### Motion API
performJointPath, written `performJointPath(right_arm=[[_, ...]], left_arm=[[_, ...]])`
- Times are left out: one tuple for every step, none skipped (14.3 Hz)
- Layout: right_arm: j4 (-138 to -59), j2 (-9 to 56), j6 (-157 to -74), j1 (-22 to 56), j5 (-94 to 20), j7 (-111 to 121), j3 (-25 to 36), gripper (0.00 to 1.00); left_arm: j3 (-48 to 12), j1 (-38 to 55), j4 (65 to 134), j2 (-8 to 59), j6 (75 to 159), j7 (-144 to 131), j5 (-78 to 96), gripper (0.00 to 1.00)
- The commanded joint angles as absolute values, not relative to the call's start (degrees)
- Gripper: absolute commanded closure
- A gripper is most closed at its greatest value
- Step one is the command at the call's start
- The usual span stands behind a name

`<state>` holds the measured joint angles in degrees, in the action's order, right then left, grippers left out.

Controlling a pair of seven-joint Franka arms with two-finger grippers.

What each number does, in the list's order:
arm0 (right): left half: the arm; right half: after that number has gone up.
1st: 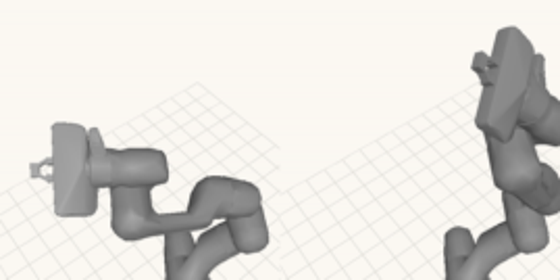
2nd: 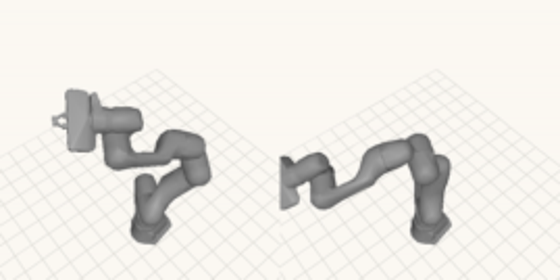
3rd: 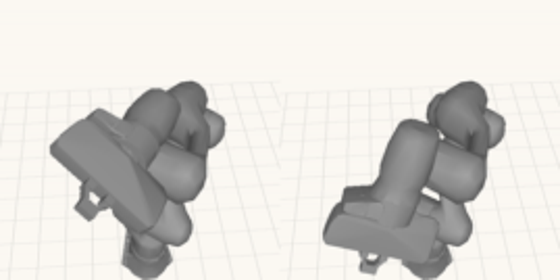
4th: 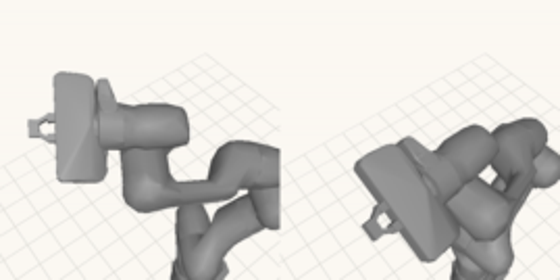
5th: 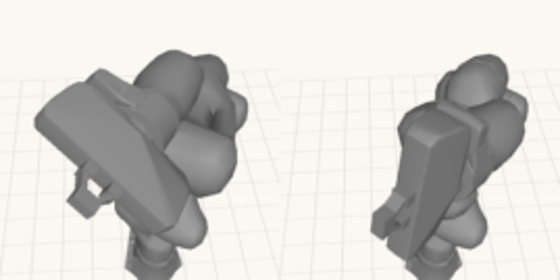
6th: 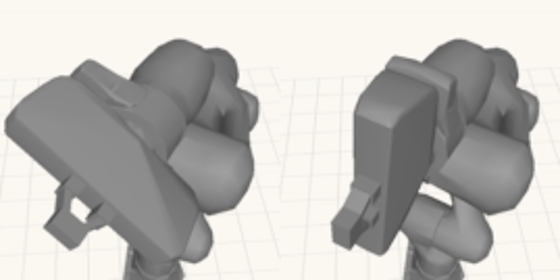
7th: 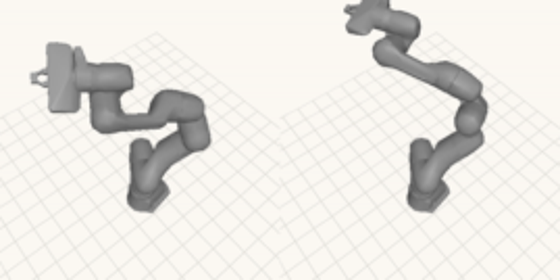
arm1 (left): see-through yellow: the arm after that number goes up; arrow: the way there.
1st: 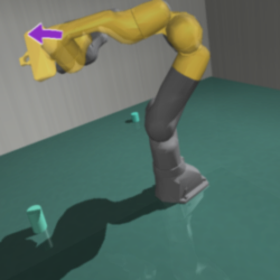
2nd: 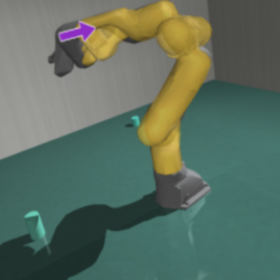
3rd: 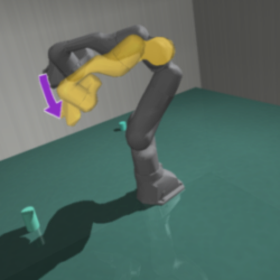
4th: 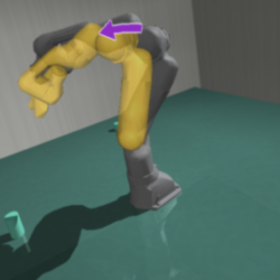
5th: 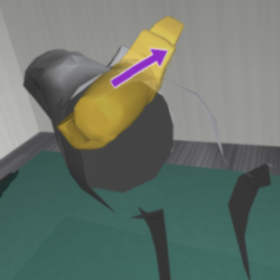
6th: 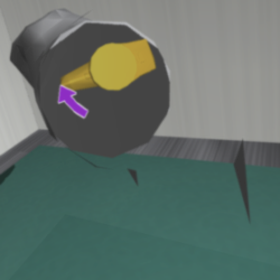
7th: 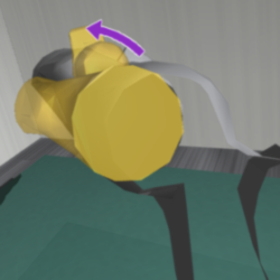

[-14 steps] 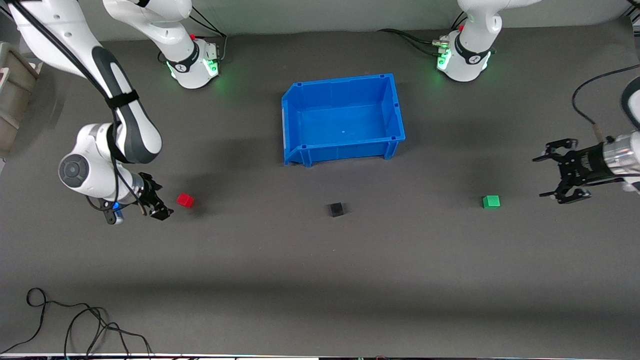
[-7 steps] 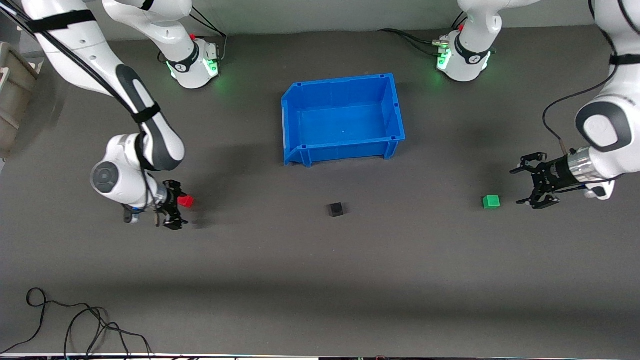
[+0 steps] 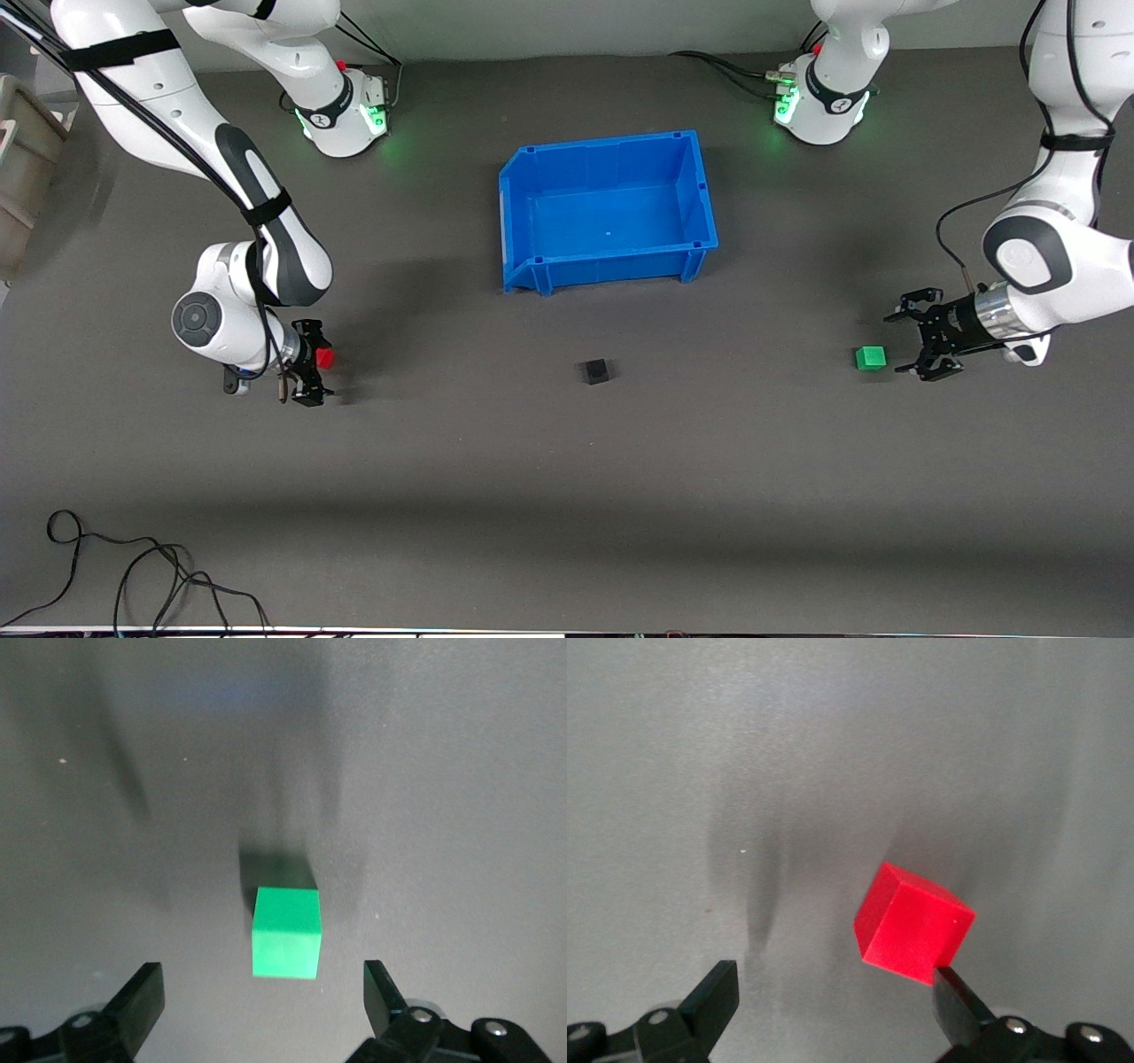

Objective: Attach green and red cubes to black cube
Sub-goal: 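Grasp the red cube with the right gripper while the left gripper reaches the green cube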

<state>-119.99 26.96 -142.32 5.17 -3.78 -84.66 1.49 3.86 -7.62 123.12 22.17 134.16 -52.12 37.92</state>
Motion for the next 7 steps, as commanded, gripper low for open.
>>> performJointPath(right_arm=[[-120.59, 25.14, -139.14, 5.54, -3.08, -84.81, 2.19, 0.01], [-120.67, 24.18, -137.74, 5.54, -3.08, -84.73, 2.37, 0.01], [-120.59, 23.13, -135.38, 5.54, -3.08, -84.55, 2.55, 0.01], [-120.59, 21.90, -133.52, 5.45, -3.08, -84.55, 2.55, 0.01], [-120.67, 21.19, -132.55, 5.45, -3.08, -84.55, 2.64, 0.01], [-120.85, 21.09, -132.19, 5.45, -2.99, -84.46, 2.72, 0.01], [-121.02, 21.35, -132.27, 5.45, -1.94, -84.46, 2.72, 0.01]], left_arm=[[3.96, -6.50, 124.01, 23.02, 136.40, -50.19, 39.81, 0.00], [3.87, -6.24, 124.01, 23.64, 137.71, -50.10, 40.68, 0.00], [3.87, -5.63, 124.01, 24.25, 138.77, -50.10, 41.65, 0.00], [3.87, -5.45, 124.01, 24.78, 139.21, -50.10, 41.75, 0.00], [3.87, -5.45, 124.01, 25.05, 139.48, -50.10, 41.75, 0.02], [3.87, -5.54, 123.93, 25.14, 139.48, -50.10, 41.75, 0.12], [3.87, -5.54, 123.93, 25.22, 139.57, -50.10, 41.75, 0.35]])
